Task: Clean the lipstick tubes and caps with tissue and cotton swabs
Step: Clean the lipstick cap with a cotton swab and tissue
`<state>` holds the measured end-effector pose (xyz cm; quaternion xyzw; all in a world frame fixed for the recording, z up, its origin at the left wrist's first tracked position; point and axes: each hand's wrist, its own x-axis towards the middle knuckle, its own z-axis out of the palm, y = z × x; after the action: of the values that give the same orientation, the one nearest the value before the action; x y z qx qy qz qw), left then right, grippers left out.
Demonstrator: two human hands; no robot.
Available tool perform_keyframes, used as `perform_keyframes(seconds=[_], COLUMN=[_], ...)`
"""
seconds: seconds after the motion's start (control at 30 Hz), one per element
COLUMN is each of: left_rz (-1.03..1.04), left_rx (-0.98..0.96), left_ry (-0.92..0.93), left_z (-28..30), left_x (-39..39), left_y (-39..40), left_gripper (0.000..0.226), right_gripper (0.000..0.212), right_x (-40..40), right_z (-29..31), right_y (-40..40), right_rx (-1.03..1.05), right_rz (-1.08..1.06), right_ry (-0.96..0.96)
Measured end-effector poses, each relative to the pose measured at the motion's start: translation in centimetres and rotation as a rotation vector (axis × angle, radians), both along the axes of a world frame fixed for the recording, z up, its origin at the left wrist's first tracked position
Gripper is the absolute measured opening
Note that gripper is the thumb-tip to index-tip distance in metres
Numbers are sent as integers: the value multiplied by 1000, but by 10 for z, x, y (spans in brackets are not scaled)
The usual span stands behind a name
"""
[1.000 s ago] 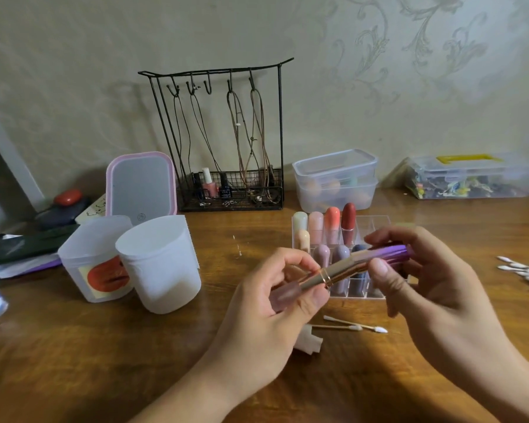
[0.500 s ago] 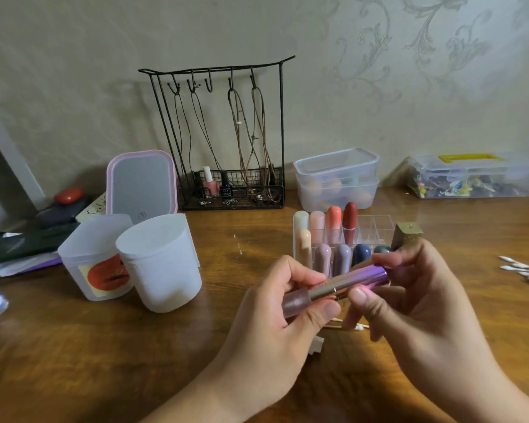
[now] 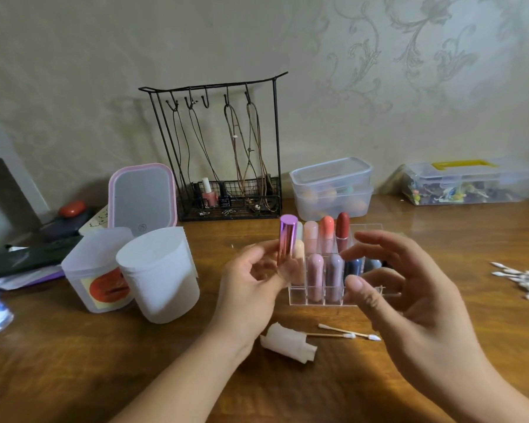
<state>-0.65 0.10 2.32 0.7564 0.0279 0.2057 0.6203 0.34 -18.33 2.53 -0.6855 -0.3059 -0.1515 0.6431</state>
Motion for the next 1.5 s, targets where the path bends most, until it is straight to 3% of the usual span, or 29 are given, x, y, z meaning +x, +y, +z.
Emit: perform_keyframes(seconds=[0.13,0.37,0.63,0.7,0.8,0.9,1.0,1.13,1.37,1.5], left_rz=[6,163,217,267,247,244,204,165,28,-167], left_rx=[22,284,467,528,767,1174,1304,1230,656,494], left_ry=[-11,-1,-11,-112,-297,-229,-138,-90,-216,-287], left_z=[-4,-11,-16,-16,-7,6,17,26,55,54], left_x=[3,8,11,9,7,11,17,22,-1,-31], left_y=[-3,-2,-2,-3,-5,-12,-15,-18,-27,-34], left_gripper=[25,25,53,67,62,48,24,10,13,13], right_gripper=[32,24,21,23,23,19,19,20,36,24], right_x=[3,8,15,17,20,21,21,19,16,12], right_z=[-1,-3,-10,-13,-15,-15,-13,-11,-7,-6], right_y=[-1,-3,0,1,0,-3,-6,-9,-8,-6], right_rx=[-102,-197,-462,-506,-545,-537,-527,-524,-402,-371], right_rz=[-3,-55,-203,-196,-190,-180,-166,-164,-176,-127], right_ry=[-6,-45,-239,-239,-222,-211,-192,-195,-137,-128])
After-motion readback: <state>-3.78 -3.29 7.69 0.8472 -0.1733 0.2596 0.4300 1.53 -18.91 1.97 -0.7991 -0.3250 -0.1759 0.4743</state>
